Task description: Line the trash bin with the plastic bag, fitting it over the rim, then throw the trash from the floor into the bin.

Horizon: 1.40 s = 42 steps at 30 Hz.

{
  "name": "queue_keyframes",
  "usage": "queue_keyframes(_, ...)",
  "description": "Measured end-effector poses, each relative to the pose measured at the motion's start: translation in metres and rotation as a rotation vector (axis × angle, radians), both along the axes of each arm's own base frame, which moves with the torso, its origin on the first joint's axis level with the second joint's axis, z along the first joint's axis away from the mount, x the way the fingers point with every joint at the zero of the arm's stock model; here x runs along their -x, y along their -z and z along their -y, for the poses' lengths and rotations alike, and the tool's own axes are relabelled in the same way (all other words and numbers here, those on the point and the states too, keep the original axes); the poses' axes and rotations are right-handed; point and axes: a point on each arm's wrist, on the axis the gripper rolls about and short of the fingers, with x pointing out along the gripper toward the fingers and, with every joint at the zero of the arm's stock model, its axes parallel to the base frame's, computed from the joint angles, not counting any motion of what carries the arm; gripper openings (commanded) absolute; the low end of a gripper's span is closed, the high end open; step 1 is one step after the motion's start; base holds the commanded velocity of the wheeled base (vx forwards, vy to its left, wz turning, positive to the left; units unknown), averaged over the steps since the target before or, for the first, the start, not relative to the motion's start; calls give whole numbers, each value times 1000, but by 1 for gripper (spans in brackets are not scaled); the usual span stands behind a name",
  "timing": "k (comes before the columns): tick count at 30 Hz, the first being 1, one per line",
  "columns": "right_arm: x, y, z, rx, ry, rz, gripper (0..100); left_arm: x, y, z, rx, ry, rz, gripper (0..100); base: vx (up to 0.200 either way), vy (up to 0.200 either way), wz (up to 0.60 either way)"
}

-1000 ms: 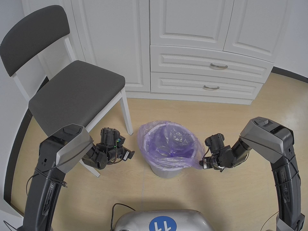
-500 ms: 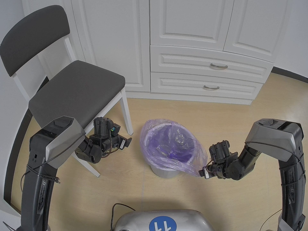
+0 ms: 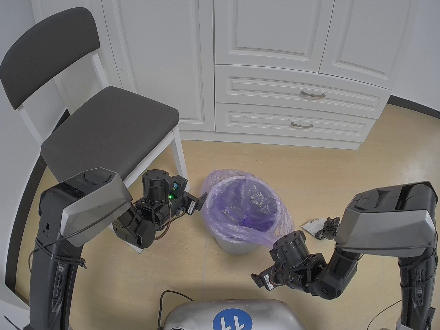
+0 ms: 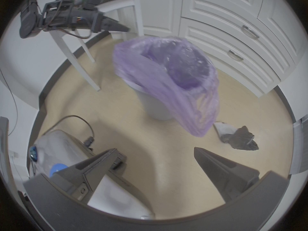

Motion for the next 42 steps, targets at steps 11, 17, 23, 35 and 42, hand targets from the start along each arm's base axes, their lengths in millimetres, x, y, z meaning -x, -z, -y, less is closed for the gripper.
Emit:
queue_keyframes(11,-10,-12,18,38,26,87,100,16,-2,25,38,46,22,100,0,0,0)
queue_keyframes(17,-60,-25,71,78,191,208,100,17,-2,25,42,45,29,100,0,0,0)
queue_keyframes(23,-99,-23,90,72,280,285,100,17,-2,25,44,44,36,100,0,0,0)
queue_keyframes(35,-115,21,63,30,234,257,100,20,-4,27,56,53,65,100,0,0,0)
queue_keyframes(42,-86,31,31,19,97,192,100,21,-7,27,59,53,69,100,0,0,0)
